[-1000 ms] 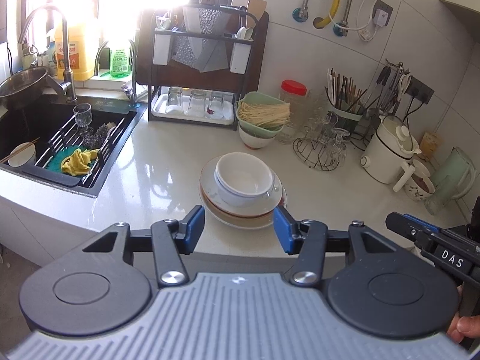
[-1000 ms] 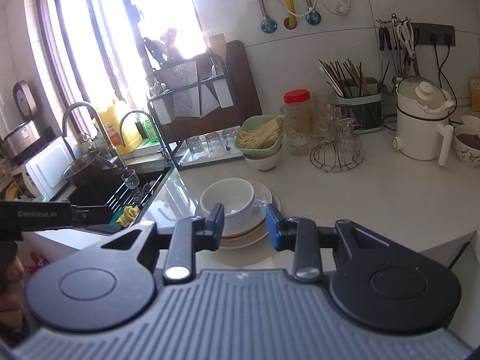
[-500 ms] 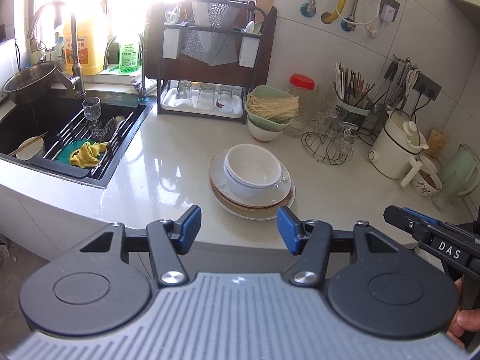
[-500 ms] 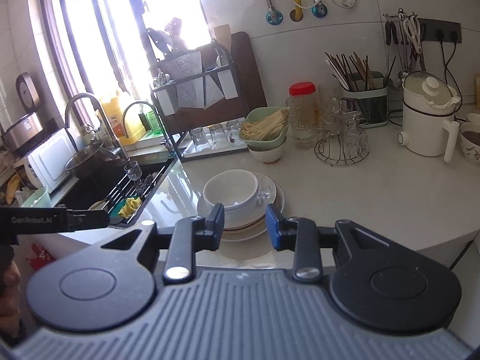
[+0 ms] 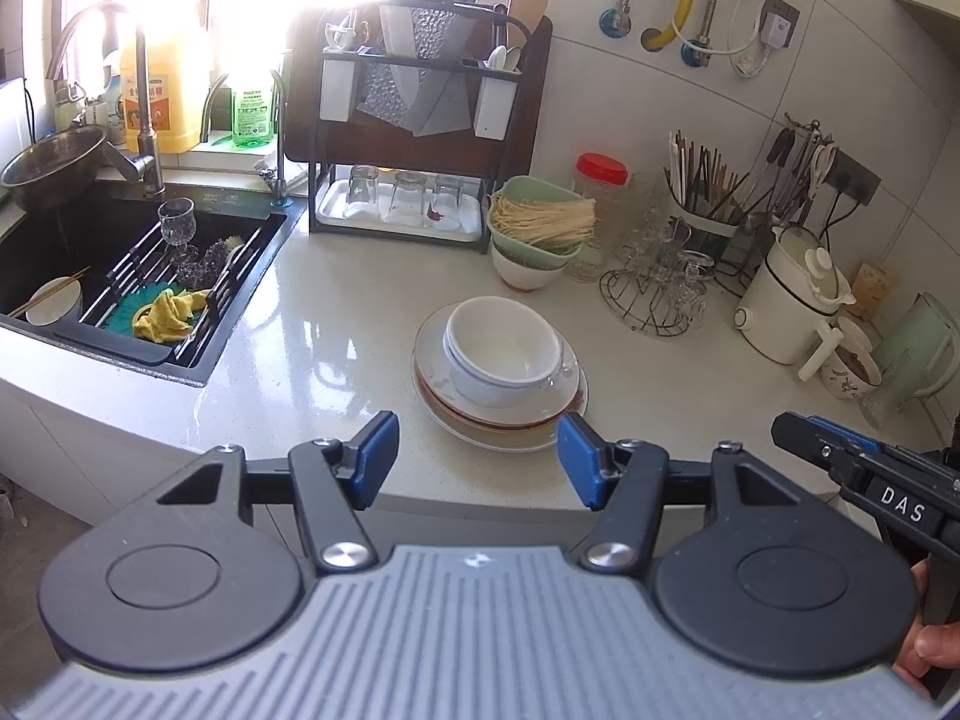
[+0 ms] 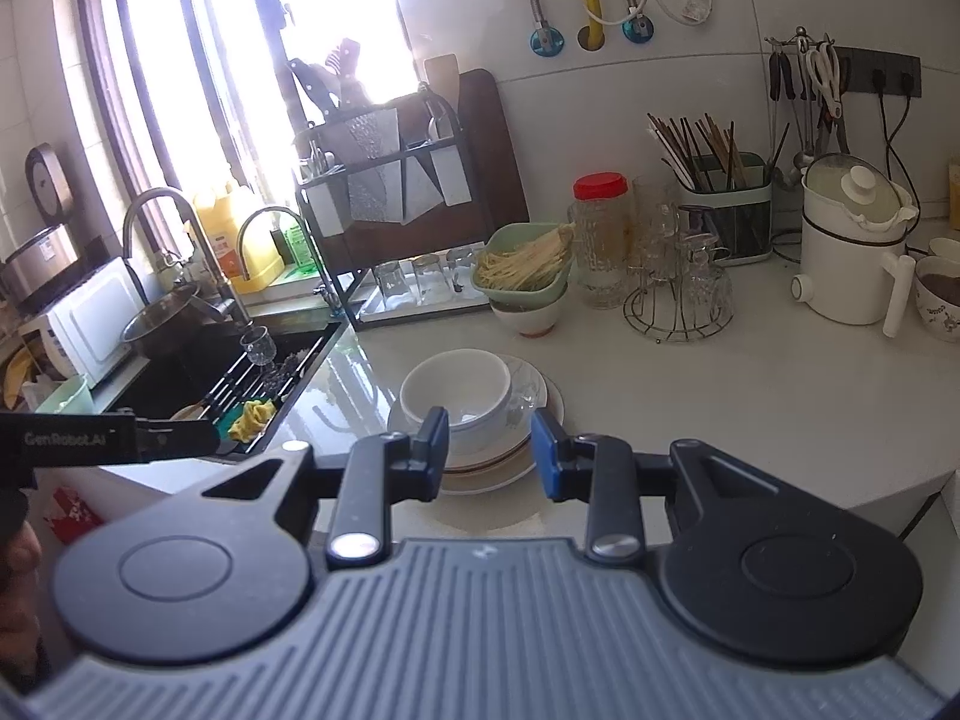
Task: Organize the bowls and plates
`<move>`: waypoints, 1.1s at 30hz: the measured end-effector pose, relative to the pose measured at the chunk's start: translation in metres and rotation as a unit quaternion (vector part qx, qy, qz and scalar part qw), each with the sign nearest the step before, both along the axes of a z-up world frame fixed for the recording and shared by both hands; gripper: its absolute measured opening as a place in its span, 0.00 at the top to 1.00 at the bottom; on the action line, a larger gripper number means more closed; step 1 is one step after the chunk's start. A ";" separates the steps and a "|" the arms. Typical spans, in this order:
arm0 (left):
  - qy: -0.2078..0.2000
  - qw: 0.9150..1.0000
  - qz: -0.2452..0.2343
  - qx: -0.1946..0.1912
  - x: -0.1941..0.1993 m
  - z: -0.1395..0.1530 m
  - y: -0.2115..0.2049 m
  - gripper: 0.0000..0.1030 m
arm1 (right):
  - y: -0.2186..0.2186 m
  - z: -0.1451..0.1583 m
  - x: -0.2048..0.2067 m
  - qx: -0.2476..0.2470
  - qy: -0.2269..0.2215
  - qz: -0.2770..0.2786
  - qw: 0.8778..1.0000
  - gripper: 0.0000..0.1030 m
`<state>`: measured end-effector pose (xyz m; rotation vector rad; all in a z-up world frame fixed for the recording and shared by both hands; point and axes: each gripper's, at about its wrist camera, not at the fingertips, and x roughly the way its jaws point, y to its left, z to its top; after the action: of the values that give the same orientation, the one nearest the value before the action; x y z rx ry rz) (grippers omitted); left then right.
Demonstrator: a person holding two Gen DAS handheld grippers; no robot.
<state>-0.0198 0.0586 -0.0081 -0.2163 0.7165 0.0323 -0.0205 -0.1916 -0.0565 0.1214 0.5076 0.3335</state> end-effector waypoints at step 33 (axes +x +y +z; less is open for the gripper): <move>0.002 1.000 0.011 0.016 -0.011 -0.004 0.000 0.10 | -0.003 -0.008 -0.004 0.000 0.004 -0.009 1.000 0.21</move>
<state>-0.0307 0.0586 -0.0124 -0.1927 0.7180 0.0659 -0.0246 -0.1949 -0.0646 0.1273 0.5140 0.3160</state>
